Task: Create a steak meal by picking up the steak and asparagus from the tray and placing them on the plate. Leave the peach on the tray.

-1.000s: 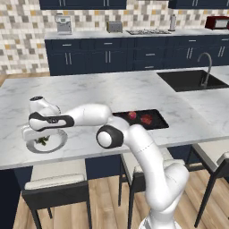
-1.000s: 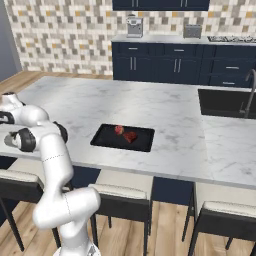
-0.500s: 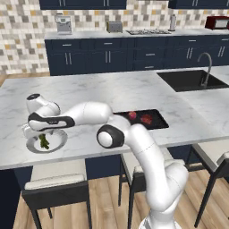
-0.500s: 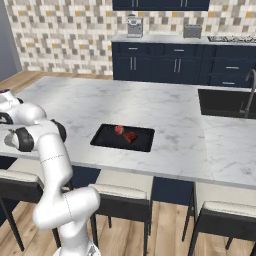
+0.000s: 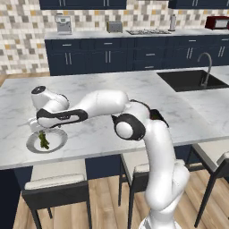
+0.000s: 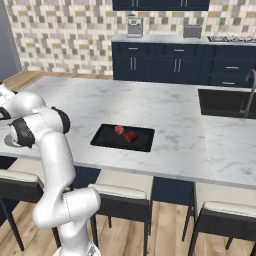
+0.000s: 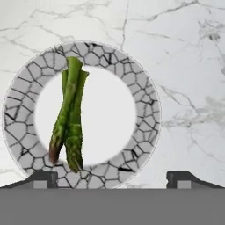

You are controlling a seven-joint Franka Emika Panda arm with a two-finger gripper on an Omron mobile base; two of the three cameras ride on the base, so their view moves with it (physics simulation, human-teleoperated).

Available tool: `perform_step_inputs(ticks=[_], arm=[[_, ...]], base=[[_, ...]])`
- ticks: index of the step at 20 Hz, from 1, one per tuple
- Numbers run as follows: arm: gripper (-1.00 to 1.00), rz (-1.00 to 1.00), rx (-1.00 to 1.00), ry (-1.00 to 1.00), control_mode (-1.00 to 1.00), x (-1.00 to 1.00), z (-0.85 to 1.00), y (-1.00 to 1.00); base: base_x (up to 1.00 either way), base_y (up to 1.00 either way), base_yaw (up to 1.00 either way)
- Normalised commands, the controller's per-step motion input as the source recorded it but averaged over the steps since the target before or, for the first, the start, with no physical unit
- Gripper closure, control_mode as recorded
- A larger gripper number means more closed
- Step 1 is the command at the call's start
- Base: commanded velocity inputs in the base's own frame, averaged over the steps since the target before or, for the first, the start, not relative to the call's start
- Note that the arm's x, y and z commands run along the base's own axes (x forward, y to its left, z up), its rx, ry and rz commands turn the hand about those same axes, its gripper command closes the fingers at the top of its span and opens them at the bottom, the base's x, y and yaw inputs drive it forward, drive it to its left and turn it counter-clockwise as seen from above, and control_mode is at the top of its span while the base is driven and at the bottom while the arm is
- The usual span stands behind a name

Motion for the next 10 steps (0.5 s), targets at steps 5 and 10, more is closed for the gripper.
perform_step_inputs(ticks=[5, 10], arm=[[-1.00, -0.05, 0.30, -0.10, -1.00, -0.37, 0.66, -1.00], [-1.00, -0.02, 0.21, -0.02, -1.00, -0.21, 0.73, -1.00]], base=[[0.00, 0.00, 0.00], [0.00, 0.00, 0.00]])
